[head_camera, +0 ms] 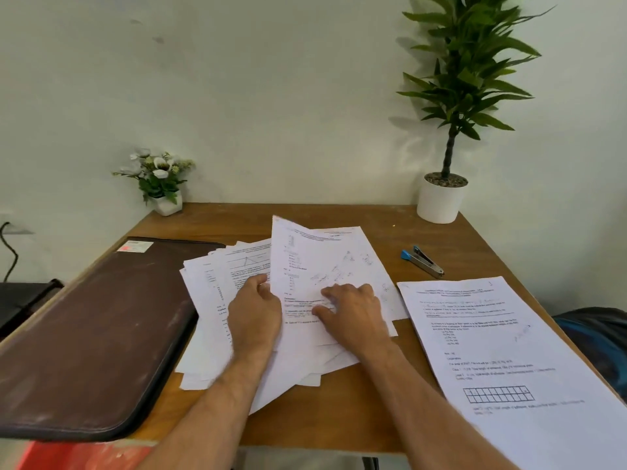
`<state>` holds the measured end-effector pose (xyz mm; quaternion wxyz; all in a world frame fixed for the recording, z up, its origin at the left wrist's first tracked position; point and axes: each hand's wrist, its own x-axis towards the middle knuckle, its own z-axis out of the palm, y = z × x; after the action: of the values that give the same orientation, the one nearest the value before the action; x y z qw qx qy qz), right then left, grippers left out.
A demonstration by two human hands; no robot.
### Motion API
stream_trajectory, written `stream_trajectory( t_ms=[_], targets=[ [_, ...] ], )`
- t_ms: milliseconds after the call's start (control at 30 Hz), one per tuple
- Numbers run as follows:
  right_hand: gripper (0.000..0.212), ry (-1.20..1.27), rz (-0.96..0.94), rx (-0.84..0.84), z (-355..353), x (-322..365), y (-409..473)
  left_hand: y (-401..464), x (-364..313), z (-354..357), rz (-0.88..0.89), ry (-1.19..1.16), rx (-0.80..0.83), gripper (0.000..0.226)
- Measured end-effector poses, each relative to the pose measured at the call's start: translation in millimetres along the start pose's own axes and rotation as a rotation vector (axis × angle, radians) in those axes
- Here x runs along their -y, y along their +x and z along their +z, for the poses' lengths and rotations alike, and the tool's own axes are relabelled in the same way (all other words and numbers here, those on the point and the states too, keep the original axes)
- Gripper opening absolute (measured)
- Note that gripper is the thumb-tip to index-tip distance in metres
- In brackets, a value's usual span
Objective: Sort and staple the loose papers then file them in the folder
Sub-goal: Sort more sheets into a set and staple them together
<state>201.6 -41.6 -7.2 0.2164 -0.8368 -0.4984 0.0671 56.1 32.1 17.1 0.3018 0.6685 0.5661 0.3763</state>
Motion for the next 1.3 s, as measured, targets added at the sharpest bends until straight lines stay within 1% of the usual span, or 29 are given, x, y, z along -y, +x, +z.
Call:
stream_trajectory(
  t_ms=[33,100,167,200,267,367,433,500,567,633,667,733,767,833,867,900,933,967,1000,1100,1133,1167,1200,1233,1267,1300],
  targets=[
    [0.053,0.009,0.004,-0.007,0.4,-3.3,-1.6,2.2,5.4,-2.5,0.053,0.057,-0.028,0.032],
    [0.051,-0.003,0.001,-0.027,1.5,-10.1,-5.4,6.7,20.4,-4.8,0.141,0.274,-0.078,0.033],
    [0.049,-0.040,-0.025,-0.060,3.9,-13.3,-10.3,10.6,36.1,-5.0,0.107,0.460,-0.088,0.041],
    [0.048,-0.048,-0.038,-0.073,5.6,-11.9,-12.3,12.1,42.4,-6.9,0.073,0.490,-0.073,0.049],
    [0.044,-0.060,-0.057,-0.089,6.2,-7.2,-14.4,13.9,51.3,-7.3,0.080,0.515,-0.052,0.063],
    [0.036,-0.085,-0.039,-0.130,2.2,1.1,-15.2,13.2,52.4,-8.8,0.137,0.484,-0.064,0.075],
    [0.034,-0.091,-0.002,-0.167,1.3,6.7,-16.4,13.7,50.8,-13.2,0.088,0.419,-0.055,0.081],
    [0.037,-0.090,0.003,-0.167,3.9,10.0,-19.2,14.2,52.4,-18.0,0.044,0.318,-0.064,0.084],
    [0.038,-0.056,-0.014,-0.139,7.3,11.4,-20.7,12.4,53.4,-23.1,0.043,0.129,-0.078,0.076],
    [0.037,-0.013,-0.010,-0.122,8.4,9.9,-19.4,8.1,51.7,-26.6,0.085,0.017,-0.081,0.058],
    [0.036,0.002,-0.005,-0.114,7.9,9.7,-18.0,6.3,50.3,-27.0,0.131,0.031,-0.073,0.045],
    [0.029,0.018,-0.002,-0.114,6.5,9.2,-15.5,2.1,47.0,-27.5,0.304,0.150,-0.038,0.025],
    [0.035,0.036,0.008,-0.117,5.0,9.8,-14.9,0.4,45.4,-26.8,0.416,0.233,-0.019,0.021],
    [0.066,0.103,0.046,-0.134,0.6,13.0,-16.0,-0.8,47.4,-18.8,0.642,0.375,0.018,0.016],
    [0.080,0.129,0.072,-0.142,-0.7,16.3,-16.2,-1.1,48.6,-15.8,0.693,0.395,0.065,0.018],
    [0.089,0.146,0.098,-0.146,-1.4,21.1,-15.7,-2.3,46.5,-16.6,0.681,0.381,0.135,0.022],
    [0.094,0.172,0.121,-0.151,-2.0,27.8,-14.3,-2.3,46.8,-17.7,0.652,0.361,0.172,0.027],
    [0.094,0.220,0.140,-0.155,-1.7,35.8,-12.4,-1.9,47.4,-18.6,0.639,0.347,0.179,0.030],
    [0.086,0.287,0.158,-0.157,-1.6,45.1,-10.6,-1.6,48.6,-19.0,0.636,0.342,0.179,0.031],
    [0.035,0.497,0.239,-0.177,7.4,63.7,-4.4,-6.8,44.4,-21.1,0.656,0.336,0.235,0.033],
    [0.024,0.520,0.254,-0.195,11.1,65.4,-3.3,-8.5,43.7,-21.0,0.663,0.328,0.211,0.035],
    [0.020,0.529,0.266,-0.213,14.4,65.6,-2.4,-8.3,44.2,-21.0,0.648,0.305,0.140,0.036],
    [0.021,0.515,0.281,-0.221,18.1,64.8,-1.0,-4.9,46.6,-20.4,0.604,0.275,0.024,0.034],
    [0.025,0.489,0.298,-0.217,20.1,64.5,-1.0,-0.6,48.8,-19.7,0.525,0.262,-0.103,0.029],
    [0.029,0.453,0.306,-0.203,22.4,64.1,-1.1,3.3,50.9,-20.6,0.409,0.272,-0.203,0.026],
    [0.033,0.432,0.304,-0.191,24.7,63.3,-1.3,5.8,51.5,-22.0,0.276,0.294,-0.259,0.034]
  ],
)
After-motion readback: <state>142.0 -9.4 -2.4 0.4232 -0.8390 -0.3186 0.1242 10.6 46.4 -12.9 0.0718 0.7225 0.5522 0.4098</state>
